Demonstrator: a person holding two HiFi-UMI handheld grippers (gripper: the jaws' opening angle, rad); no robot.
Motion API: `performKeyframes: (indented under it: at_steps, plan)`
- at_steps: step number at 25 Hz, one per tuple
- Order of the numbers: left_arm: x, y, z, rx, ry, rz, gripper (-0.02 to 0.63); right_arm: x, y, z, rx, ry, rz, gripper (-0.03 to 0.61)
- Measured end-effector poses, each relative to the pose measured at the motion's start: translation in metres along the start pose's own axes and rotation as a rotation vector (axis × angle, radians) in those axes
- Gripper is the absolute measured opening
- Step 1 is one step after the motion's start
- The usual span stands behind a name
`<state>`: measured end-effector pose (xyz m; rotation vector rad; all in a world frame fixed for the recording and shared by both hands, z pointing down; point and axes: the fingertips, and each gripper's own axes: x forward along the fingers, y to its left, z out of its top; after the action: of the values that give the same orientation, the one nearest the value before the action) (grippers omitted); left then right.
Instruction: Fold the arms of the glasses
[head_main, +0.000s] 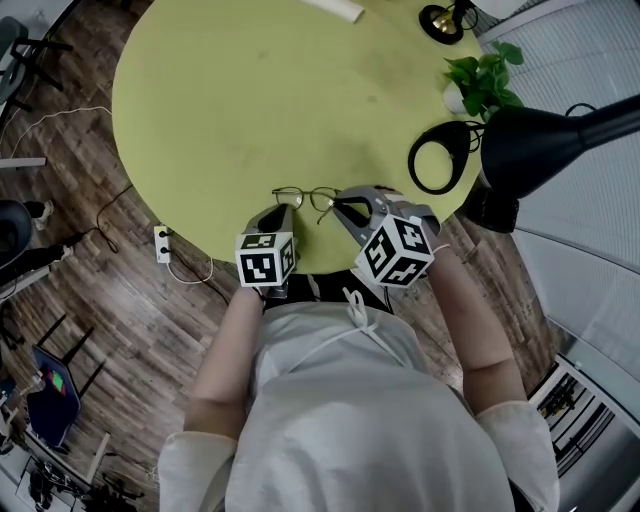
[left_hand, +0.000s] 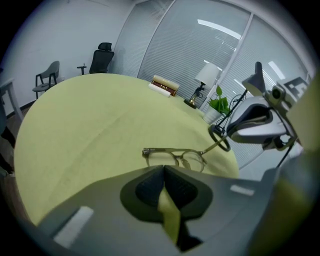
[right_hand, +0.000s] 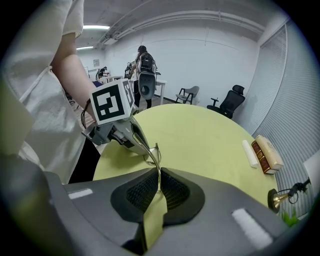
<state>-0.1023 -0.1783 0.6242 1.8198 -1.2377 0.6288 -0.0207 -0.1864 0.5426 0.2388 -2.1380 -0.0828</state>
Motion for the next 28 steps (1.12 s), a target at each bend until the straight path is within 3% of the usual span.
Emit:
performKeyframes:
  at_steps: [13, 28]
  plan:
    - [-0.003, 0.004, -0.002, -0.022, -0.029, -0.017, 0.006, 0.047, 0.005, 0.024, -0.026, 0.057, 0.055, 0.017]
    - [-0.006, 0.007, 0.0, -0.021, -0.022, -0.038, 0.006, 0.088, 0.007, 0.025, -0.058, 0.131, 0.07, 0.011]
